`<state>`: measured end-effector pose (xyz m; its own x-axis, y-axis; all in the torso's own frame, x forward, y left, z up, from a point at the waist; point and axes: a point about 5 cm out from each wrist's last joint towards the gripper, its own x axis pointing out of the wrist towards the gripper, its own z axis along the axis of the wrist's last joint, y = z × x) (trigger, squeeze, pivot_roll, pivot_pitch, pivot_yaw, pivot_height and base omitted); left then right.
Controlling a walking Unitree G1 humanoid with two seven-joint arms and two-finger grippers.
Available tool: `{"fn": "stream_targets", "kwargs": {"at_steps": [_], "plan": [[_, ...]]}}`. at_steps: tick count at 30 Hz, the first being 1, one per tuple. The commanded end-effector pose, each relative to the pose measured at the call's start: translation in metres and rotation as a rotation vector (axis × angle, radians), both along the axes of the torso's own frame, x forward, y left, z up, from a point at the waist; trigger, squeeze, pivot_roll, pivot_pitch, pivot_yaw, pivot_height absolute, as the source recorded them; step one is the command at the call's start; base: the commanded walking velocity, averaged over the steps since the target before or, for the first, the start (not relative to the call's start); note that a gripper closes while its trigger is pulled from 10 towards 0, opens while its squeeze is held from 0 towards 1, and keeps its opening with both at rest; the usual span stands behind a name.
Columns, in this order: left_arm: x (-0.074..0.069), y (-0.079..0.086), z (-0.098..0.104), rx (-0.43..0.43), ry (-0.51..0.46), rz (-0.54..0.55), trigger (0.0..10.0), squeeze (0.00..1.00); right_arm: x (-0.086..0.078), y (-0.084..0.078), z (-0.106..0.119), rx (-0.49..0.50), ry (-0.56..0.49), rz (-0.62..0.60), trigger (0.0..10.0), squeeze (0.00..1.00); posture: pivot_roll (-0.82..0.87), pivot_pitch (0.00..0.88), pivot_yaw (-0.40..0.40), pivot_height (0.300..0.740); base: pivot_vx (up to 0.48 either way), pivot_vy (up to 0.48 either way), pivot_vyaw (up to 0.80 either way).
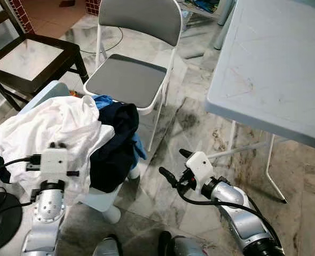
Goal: Hang hanger
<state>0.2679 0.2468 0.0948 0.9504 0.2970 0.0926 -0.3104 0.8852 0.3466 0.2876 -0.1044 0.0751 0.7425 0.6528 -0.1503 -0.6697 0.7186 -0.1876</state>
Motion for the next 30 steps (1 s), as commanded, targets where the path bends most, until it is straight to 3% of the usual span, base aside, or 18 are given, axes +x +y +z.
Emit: {"fn": "stream_targets", "kwargs": {"at_steps": [1,5,10,11,13,14,16,17,23,24,25,26,30], "plan": [[-0.006,0.01,-0.003,0.006,0.004,0.057,0.0,0.0,-0.004,-0.003,-0.008,-0.011,0.025,-0.009,10.0,0.0,0.21,0.267,-0.092,0.74,0.0,0.0,0.0],[-0.008,0.014,0.002,0.021,-0.032,0.087,0.0,0.0,-0.005,-0.003,-0.008,-0.015,0.023,-0.007,10.0,0.0,0.21,0.268,-0.093,0.74,0.0,0.0,0.0],[-0.007,0.008,-0.002,0.006,-0.001,0.068,0.0,0.0,-0.004,-0.003,-0.008,-0.019,0.02,-0.008,10.0,0.0,0.2,0.269,-0.092,0.74,0.0,0.0,0.0],[-0.007,0.004,-0.004,0.0,0.011,0.054,8.2,0.0,-0.004,-0.004,-0.008,-0.02,0.019,-0.01,10.0,0.0,0.2,0.27,-0.093,0.74,0.0,0.0,0.0],[-0.007,0.003,-0.005,-0.006,0.016,0.047,8.2,0.0,-0.004,-0.004,-0.008,-0.021,0.019,-0.011,10.0,0.0,0.2,0.27,-0.094,0.74,0.0,0.0,0.0],[-0.007,0.001,-0.005,-0.004,0.015,0.042,10.0,0.0,-0.004,-0.004,-0.008,-0.021,0.019,-0.012,10.0,0.0,0.2,0.27,-0.094,0.74,0.0,0.0,0.0],[-0.008,-0.001,-0.005,-0.006,0.01,0.034,10.0,0.0,-0.005,-0.005,-0.008,-0.022,0.019,-0.012,10.0,0.0,0.2,0.27,-0.094,0.74,0.0,0.0,0.0],[-0.009,-0.001,-0.005,-0.009,0.007,0.046,10.0,1.0,-0.005,-0.005,-0.009,-0.024,0.019,-0.012,10.0,0.0,0.2,0.27,-0.094,0.74,0.0,0.0,0.0],[-0.012,0.003,-0.006,0.034,0.013,0.065,10.0,1.0,-0.004,-0.005,-0.008,-0.025,0.018,-0.012,10.0,0.0,0.2,0.27,-0.095,0.74,0.0,0.0,0.0],[-0.01,-0.006,0.002,0.099,-0.03,-0.018,10.0,1.0,-0.004,-0.005,-0.008,-0.025,0.018,-0.011,10.0,0.0,0.21,0.27,-0.097,0.74,0.0,0.0,0.0],[-0.01,-0.006,0.002,0.099,-0.03,-0.018,10.0,1.0,-0.004,-0.005,-0.008,-0.025,0.018,-0.011,10.0,0.0,0.21,0.27,-0.097,0.74,0.0,0.0,0.0],[-0.007,-0.024,0.011,0.13,-0.085,-0.153,10.0,1.0,-0.004,-0.005,-0.008,-0.026,0.019,-0.009,10.0,0.0,0.21,0.27,-0.098,0.74,0.0,0.0,0.0],[-0.002,-0.052,0.016,0.137,-0.112,-0.313,10.0,1.0,-0.004,-0.003,-0.008,-0.032,0.016,0.0,10.0,0.0,0.21,0.268,-0.096,0.74,0.0,0.0,0.0]]}}
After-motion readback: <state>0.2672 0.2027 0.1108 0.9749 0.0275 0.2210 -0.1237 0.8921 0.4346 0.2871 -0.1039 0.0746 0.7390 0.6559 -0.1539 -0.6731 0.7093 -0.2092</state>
